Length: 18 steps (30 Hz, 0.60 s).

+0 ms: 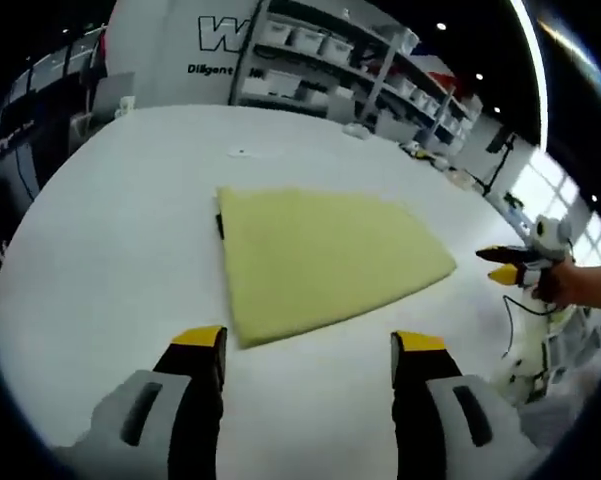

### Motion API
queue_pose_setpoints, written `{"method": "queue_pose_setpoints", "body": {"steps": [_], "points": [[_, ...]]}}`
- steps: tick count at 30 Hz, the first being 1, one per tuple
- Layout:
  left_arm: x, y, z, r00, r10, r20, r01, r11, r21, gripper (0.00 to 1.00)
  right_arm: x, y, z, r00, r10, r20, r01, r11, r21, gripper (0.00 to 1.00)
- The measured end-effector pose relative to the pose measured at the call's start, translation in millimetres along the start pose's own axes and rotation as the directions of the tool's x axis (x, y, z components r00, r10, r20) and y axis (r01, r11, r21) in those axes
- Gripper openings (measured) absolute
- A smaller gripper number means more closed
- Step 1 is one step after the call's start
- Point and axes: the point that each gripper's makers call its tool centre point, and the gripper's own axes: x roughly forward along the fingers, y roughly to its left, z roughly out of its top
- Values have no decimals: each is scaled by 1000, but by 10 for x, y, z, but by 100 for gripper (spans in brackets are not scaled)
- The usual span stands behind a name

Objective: Fold the garment on the visible template until the final outline fits inside the template.

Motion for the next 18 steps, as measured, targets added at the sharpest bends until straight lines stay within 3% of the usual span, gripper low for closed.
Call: {"method": "queue_pose_setpoints", "body": {"steps": [9, 18], "points": [[-314, -171, -140, 999, 5, 36, -7, 999, 34, 87, -187, 245, 28, 999, 17, 43, -15, 999, -36, 69], [-491, -385, -314, 996, -2, 88, -5, 997, 82, 98, -358, 465, -123, 997, 21, 70, -17, 999, -50, 75]]}}
